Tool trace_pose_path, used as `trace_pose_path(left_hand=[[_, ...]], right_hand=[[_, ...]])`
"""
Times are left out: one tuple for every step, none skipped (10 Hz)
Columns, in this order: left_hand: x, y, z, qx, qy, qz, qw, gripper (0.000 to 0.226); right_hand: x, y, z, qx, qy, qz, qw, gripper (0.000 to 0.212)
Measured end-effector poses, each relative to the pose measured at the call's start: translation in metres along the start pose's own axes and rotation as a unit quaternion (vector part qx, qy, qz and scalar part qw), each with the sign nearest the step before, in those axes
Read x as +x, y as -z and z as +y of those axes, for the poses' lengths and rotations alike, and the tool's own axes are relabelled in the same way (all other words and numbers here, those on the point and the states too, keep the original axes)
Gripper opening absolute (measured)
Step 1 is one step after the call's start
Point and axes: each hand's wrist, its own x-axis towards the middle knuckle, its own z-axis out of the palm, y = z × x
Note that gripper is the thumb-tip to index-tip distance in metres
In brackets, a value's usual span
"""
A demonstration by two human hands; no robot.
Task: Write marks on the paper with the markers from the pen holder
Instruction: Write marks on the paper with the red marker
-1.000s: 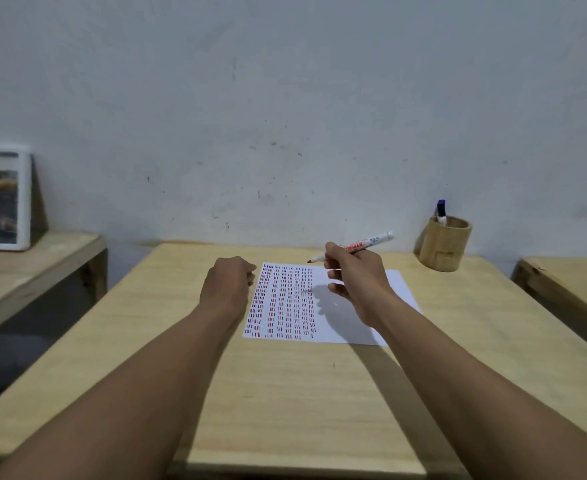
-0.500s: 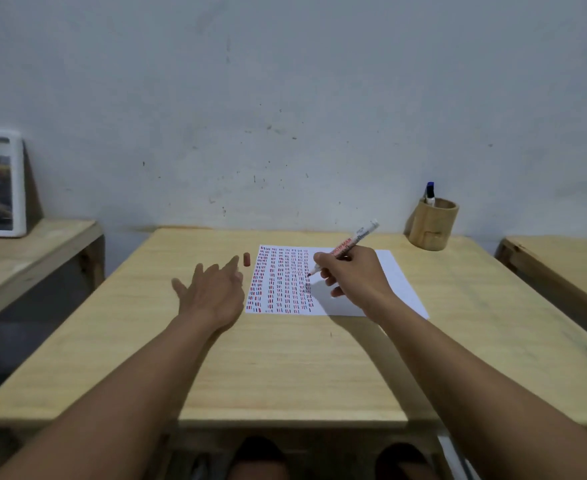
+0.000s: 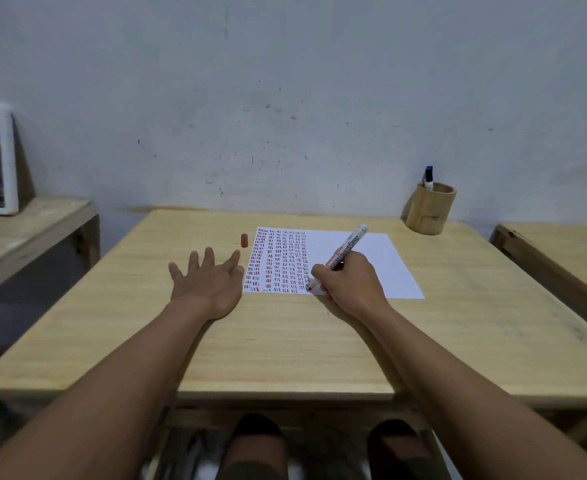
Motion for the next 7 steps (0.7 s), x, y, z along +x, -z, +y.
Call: trace_pose_path(left_hand=[[-0.0007, 0.0003, -0.0001, 0.001, 0.0, -0.002, 1.0, 0.055], [-0.0009, 0.0007, 0.0002, 0.005, 0.0, -0.004, 1.0, 0.055], [-0.0012, 0.001, 0.0008, 0.006, -0.001, -0.003, 1.0, 0.056], [-0.0012, 0.0008, 0.0007, 0.002, -0.001, -0.002, 1.0, 0.056], [-0.0013, 0.0006, 0.0001, 0.0, -0.001, -0.004, 1.0, 0.056], [-0.0013, 0.0004, 0.0004, -0.003, 0.001, -0.002, 1.0, 0.056], [0.0002, 0.0001, 0.002, -0.024, 0.009, 0.008, 1.0, 0.056]], right_hand=[[-0.0003, 0.0003, -0.0003, 0.002, 0.003, 0.005, 1.0, 0.02], [-0.0005, 0.0003, -0.0006, 0.002, 0.006, 0.004, 1.0, 0.02], [-0.0003, -0.0004, 0.0002, -0.005, 0.01, 0.004, 1.0, 0.022], [-0.0003, -0.0002, -0.0003, -0.006, 0.008, 0.002, 1.0, 0.025], [-0.0003, 0.0001, -0.0009, -0.01, 0.004, -0.004, 1.0, 0.022], [0.0002, 0.0, -0.0001, 0.006, -0.003, 0.002, 1.0, 0.026], [0.0034, 0.0027, 0.0015, 0.06, -0.026, 0.024, 0.998, 0.028]])
